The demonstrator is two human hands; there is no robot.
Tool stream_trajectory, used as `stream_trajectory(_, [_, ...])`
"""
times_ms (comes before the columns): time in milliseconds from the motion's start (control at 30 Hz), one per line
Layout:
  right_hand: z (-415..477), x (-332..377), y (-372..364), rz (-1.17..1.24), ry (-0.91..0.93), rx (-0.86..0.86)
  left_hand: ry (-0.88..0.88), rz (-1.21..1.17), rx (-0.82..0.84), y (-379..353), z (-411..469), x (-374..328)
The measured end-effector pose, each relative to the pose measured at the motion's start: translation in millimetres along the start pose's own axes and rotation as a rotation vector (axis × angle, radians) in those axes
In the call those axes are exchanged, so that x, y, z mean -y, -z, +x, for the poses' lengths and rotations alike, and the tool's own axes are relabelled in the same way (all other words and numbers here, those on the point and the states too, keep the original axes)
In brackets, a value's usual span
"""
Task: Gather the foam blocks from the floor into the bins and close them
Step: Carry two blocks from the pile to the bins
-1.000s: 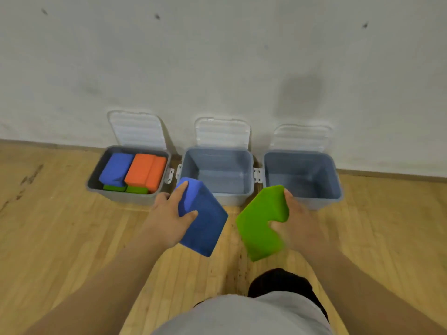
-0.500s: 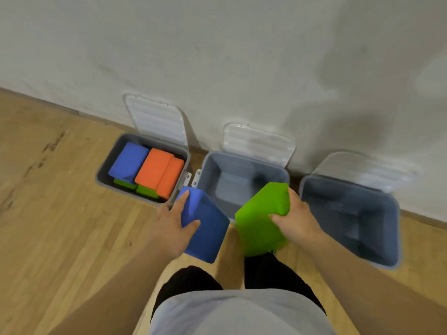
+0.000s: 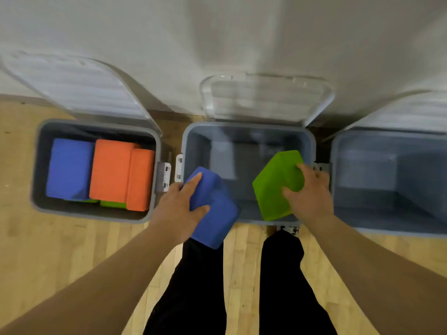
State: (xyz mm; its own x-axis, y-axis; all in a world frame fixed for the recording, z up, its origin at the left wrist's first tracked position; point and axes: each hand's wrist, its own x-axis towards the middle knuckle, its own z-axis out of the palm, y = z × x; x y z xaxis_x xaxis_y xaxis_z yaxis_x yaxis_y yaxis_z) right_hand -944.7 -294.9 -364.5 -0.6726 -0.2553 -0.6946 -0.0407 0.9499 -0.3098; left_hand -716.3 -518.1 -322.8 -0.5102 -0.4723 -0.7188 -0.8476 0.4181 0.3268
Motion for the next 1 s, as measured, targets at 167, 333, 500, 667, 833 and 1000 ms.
stream_trajectory(167, [120.4,-15.8,-54.8,-0.150,0.056,-0.107,-0.119,-0.049,0.090,-38.8,124.9,10.0])
stream_trajectory(333, [220.6,-33.3,-91.3,-0.327,0.027,-0.016,-0.236,-0.033,0.159,-89.1,223.8,11.1])
stream_trajectory(500, [277.9,-46.7,-123.3,-0.368,-0.073,0.028,-0.295,0.015,0.202,-132.0,294.6,13.1])
stream_trajectory(667, [274.0,-85.5,-154.5,-0.353,0.035,0.046,-0.314,0.074,0.288,-165.6,339.2,6.7])
stream_trajectory(833, [270.0,-114.5,-162.3,-0.377,0.134,-0.022,-0.353,0.121,0.355,-193.1,370.1,-16.0])
stream_trajectory(1000, [271.6,-127.2,-170.1,-0.331,0.241,-0.108,-0.374,0.154,0.339,-216.7,401.4,-31.7])
